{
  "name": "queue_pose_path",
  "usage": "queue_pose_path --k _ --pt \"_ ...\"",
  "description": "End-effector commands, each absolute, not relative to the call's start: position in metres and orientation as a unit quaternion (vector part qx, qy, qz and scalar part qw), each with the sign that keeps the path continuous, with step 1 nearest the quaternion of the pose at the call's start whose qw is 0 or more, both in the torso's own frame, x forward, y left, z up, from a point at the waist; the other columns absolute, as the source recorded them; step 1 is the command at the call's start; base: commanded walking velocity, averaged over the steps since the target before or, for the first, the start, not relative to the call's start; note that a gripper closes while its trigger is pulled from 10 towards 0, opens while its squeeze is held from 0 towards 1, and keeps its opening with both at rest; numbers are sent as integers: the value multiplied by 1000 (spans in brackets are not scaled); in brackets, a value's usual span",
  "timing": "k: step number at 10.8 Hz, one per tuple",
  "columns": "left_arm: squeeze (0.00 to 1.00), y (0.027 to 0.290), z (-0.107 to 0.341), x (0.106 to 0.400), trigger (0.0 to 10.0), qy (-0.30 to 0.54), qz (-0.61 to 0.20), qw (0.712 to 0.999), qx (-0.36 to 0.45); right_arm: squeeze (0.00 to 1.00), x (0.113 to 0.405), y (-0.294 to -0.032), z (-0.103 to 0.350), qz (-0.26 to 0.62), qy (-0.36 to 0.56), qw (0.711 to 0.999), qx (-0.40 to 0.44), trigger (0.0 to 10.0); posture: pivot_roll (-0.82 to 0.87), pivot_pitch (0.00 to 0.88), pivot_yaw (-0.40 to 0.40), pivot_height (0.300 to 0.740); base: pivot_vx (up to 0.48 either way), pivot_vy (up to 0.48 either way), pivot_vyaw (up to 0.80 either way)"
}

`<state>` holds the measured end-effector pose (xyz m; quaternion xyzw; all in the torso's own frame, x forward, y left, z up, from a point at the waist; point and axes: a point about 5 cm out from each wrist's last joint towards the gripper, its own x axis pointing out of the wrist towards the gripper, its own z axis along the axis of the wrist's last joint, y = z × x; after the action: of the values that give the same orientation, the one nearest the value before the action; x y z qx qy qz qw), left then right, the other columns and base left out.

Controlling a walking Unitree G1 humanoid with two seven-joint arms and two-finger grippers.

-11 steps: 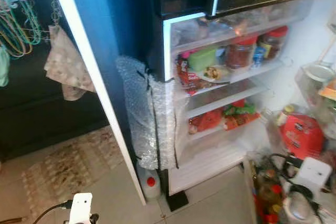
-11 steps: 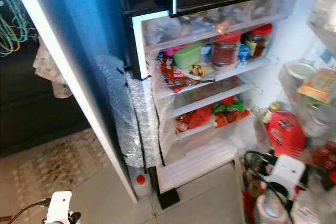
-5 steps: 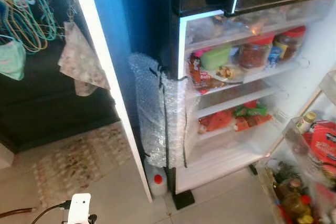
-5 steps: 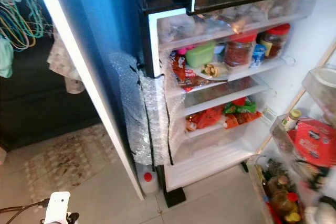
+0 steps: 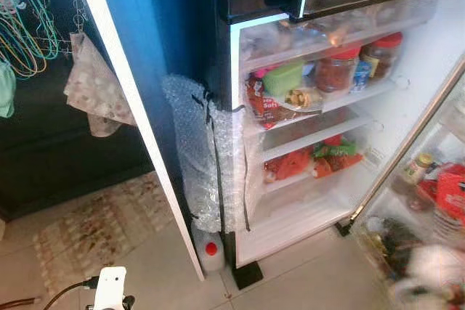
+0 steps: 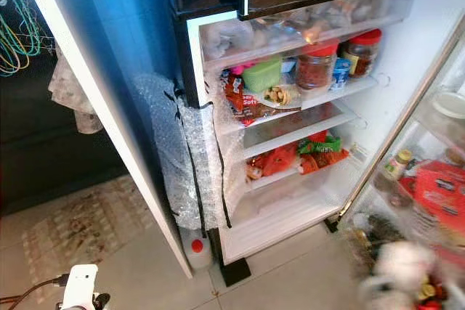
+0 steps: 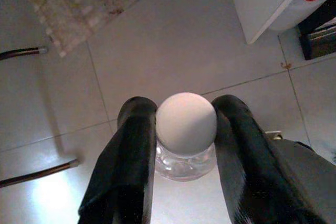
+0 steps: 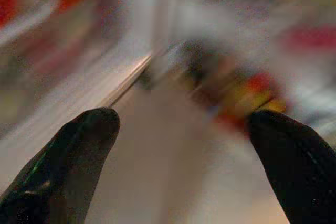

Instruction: Restocking fridge

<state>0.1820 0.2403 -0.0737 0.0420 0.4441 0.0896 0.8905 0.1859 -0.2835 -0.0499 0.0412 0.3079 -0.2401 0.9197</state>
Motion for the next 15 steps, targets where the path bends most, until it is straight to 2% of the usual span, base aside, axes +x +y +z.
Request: queue_pose_path --k 1,4,6,8,10,14,15 --pt "0 242 -74 180 10000 449 93 887 45 0 175 -272 -62 -209 354 911 41 10000 -105 0 48 740 0 0 0" --pt "0 242 -74 181 10000 449 89 888 42 0 154 -227 -88 -83 460 883 29 10000 -108 0 49 740 0 0 0" --pt "0 241 -75 180 10000 449 87 888 42 0 157 -223 -88 -86 462 881 44 10000 -100 0 45 740 0 0 0" --pt "0 241 -74 181 10000 448 81 889 52 0 163 -199 -90 76 469 873 -109 10000 -102 0 49 740 0 0 0" --pt "0 241 -74 181 10000 445 90 890 44 0 164 -207 -89 32 478 873 -95 10000 -99 0 44 740 0 0 734" --pt "0 242 -74 181 10000 447 90 889 46 0 167 -209 -88 3 477 877 -57 10000 -95 0 42 740 0 0 0" --pt "0 242 -74 181 10000 446 90 889 46 0 167 -210 -87 -14 474 879 -45 10000 -95 0 42 740 0 0 800"
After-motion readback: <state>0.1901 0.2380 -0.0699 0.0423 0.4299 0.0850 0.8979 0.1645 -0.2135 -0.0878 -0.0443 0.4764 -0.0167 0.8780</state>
